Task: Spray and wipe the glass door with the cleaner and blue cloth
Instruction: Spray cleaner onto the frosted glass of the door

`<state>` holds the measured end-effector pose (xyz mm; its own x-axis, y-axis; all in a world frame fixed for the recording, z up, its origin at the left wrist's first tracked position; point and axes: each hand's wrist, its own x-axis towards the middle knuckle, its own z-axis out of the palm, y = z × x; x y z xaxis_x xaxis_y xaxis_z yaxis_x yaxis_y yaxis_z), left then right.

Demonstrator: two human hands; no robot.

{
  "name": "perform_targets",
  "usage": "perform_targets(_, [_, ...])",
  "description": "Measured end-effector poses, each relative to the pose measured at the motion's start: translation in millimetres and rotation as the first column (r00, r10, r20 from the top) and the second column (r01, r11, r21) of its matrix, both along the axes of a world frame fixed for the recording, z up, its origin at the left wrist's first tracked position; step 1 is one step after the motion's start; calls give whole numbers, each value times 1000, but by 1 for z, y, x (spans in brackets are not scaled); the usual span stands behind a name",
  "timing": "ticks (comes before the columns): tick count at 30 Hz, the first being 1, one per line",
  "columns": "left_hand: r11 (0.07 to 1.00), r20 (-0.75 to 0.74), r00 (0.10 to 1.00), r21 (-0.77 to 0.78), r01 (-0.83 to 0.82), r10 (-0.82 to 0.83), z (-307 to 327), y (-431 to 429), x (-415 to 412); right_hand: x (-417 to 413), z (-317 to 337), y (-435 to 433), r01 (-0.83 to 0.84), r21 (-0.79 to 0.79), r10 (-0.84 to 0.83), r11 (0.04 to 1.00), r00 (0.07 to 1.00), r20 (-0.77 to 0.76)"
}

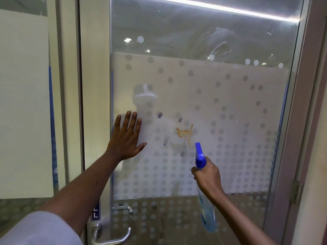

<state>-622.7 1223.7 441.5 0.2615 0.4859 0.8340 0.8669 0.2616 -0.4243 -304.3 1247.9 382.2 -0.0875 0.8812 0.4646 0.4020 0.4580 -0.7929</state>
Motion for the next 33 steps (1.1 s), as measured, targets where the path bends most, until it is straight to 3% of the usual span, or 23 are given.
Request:
perform_targets(9, [999, -11, 1000, 25, 20, -20, -1, 3, -3, -34, 2, -28, -154, 204, 125, 967, 981, 151])
perform_targets(18, [998, -24, 999, 39, 49, -49, -1, 3, -3, -72, 33, -39, -233, 290, 178, 928, 963, 203])
perform_targets(33, [998, 49, 998, -66, -22, 25, 1, -8, 7, -80, 24, -30, -259, 248, 231, 934, 963, 135])
